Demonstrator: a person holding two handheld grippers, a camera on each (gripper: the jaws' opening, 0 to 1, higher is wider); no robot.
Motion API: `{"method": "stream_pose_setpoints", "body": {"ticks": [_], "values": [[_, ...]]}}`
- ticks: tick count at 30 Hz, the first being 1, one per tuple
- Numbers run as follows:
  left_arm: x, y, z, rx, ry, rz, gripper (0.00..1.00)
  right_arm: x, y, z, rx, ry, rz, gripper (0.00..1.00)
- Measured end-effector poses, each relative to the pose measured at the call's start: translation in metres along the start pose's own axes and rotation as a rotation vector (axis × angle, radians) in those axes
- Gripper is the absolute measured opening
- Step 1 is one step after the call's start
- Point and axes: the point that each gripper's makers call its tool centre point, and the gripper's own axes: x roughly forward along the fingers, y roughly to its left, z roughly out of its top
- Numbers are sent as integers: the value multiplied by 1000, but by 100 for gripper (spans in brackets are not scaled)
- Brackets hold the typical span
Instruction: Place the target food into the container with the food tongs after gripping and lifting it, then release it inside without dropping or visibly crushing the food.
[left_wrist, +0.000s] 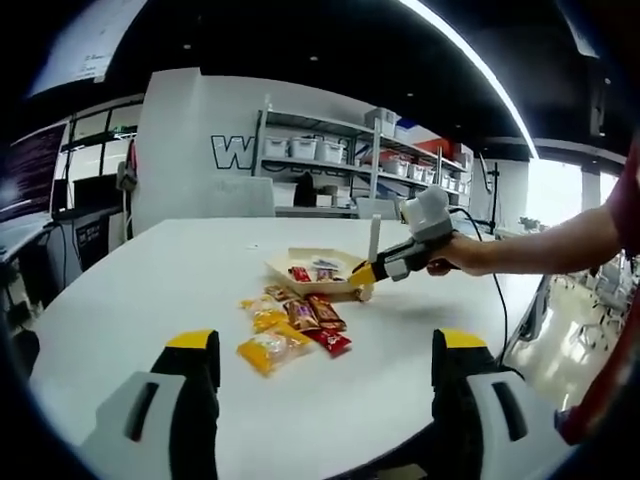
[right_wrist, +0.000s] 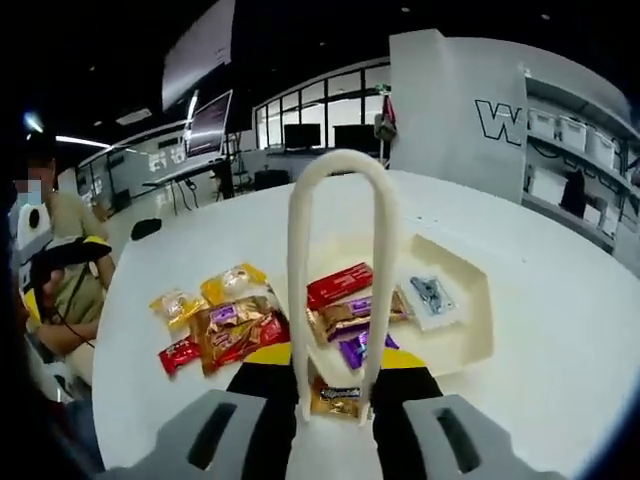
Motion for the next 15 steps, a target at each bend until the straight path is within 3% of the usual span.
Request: {"method": "stream_pose_setpoints", "body": {"ticks": [7,11,15], "values": [[0,2,4,-22,-22,3,84,-14,2,15,76,-104,-12,20],[3,-6,-1,-9,-5,-13,84,-7,4,15,85,-100,-11,20],[1,-4,-1,-6,-3,-12,85,3,8,4,72,-82,-13,20]]}}
